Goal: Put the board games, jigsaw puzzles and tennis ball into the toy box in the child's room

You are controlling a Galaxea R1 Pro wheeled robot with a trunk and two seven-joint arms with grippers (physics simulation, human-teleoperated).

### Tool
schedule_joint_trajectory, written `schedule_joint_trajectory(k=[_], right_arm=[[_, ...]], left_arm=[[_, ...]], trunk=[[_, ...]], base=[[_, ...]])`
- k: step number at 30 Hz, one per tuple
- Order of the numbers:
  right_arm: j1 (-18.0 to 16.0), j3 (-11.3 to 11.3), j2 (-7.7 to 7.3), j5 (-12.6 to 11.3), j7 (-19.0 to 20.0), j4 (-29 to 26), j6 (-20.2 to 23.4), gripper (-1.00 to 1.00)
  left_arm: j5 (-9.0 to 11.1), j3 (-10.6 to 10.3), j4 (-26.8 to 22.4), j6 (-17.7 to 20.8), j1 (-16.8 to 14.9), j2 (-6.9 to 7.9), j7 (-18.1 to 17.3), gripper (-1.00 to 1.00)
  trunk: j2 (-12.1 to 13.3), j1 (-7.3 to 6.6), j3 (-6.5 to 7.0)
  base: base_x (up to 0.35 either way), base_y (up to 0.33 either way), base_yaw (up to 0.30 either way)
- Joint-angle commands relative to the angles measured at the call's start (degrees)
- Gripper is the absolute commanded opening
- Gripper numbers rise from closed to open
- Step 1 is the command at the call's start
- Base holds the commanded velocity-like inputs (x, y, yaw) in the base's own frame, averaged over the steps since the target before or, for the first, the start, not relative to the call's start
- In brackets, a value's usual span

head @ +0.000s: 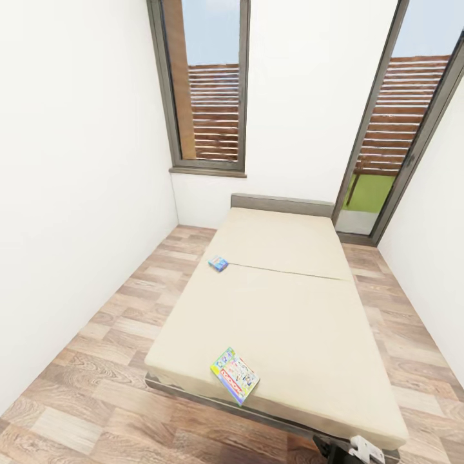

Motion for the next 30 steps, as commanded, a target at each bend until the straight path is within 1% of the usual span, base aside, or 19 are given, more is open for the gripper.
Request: schedule_joint_trajectory(k=[1, 13, 19, 30], right_arm=[[0.0, -0.2, 0.03, -0.6, 0.1, 0.4, 0.4, 1.00], [0.0, -0.1, 0.23, -0.7, -0.2, 3.1, -0.3, 1.00], [0.0, -0.2, 0.27, -0.8, -0.3, 3.5, -0.4, 1.00], [0.0, -0.1, 0.29, -0.9, -1.0, 3.7, -0.3, 1.00]], left_arm=[[-0.6, 0.4, 0.0, -0.1, -0.1, 0.00, 0.1, 1.00], [-0.6, 0.4, -1.3, 0.3, -0.1, 0.15, 0.0, 1.00], [-0.6, 0.5, -2.3, 0.6, -0.1, 0.30, -0.1, 1.00], [-0.6, 0.4, -2.8, 0.4, -0.1, 0.35, -0.3, 1.00]], trunk=[[-0.1, 0.03, -0.11], [-0.1, 0.03, -0.10], [-0.1, 0.03, -0.10], [-0.1, 0.03, -0.10]], base=[[0.000, 0.000, 0.000], [0.000, 0.000, 0.000], [0.000, 0.000, 0.000], [0.000, 0.000, 0.000]])
